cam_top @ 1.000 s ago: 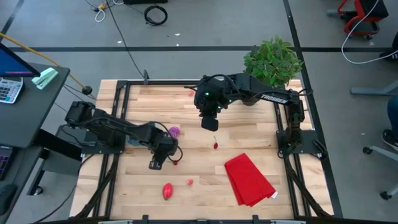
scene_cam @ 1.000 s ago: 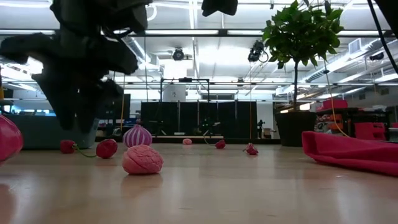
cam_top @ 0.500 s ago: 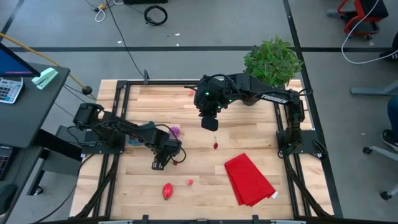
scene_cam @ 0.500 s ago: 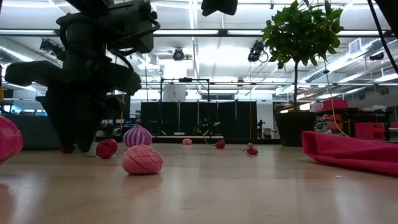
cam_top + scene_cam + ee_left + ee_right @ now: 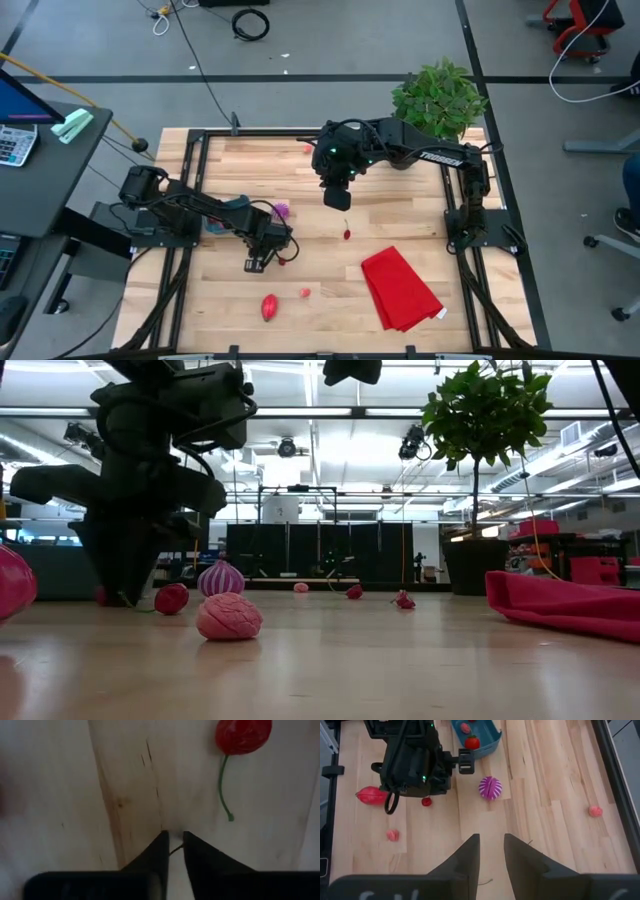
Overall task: Pick and placing Produce into tupperware
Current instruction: Put the top left red cherry into the blue bin
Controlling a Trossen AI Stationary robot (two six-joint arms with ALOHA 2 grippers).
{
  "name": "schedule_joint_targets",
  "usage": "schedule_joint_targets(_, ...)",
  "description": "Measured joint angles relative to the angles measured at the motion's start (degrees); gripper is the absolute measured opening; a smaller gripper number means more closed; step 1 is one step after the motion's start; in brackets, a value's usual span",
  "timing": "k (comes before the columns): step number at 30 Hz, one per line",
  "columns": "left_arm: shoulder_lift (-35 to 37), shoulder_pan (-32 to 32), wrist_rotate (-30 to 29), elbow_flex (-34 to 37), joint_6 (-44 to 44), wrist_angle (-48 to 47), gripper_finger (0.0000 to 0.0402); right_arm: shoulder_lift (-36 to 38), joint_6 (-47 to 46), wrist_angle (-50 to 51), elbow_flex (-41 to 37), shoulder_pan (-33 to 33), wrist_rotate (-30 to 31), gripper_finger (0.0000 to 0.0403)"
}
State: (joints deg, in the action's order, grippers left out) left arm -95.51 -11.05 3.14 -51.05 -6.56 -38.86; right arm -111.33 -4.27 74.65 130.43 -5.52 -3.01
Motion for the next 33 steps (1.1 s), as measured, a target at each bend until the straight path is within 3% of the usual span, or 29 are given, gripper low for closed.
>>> schedule_joint_targets(3, 1.1, 0.0, 0.0, -0.6, -2.2, -1.1, 0.0012, 0.0, 0.3, -0.1, 0.0, 0.0, 0.0, 0.0096)
schedule_joint_targets(11, 4.9, 0.0, -2.0, -12.1, -8.1, -20.4, 0.0006, 0.0, 0.4, -0.5, 0.0, 0.0, 0.0, 0.0096)
schedule_joint_targets(18, 9.5, 1.9, -12.8, -18.3, -20.4, -34.6, 0.0005, 0.0, 0.9, -0.9, 0.0, 0.0, 0.0, 0.0096)
schedule_joint_targets(26, 19.9, 9.1, -13.4, -7.3, -29.2, -36.4, 0.0005, 0.0, 0.9, -1.1, 0.0, 0.0, 0.0, 0.0096)
schedule_joint_targets(33, 34.1, 14.9, -9.9, 6.7, -33.6, -18.6, 0.0004, 0.0, 1.0, -1.1, 0.0, 0.0, 0.0, 0.0096)
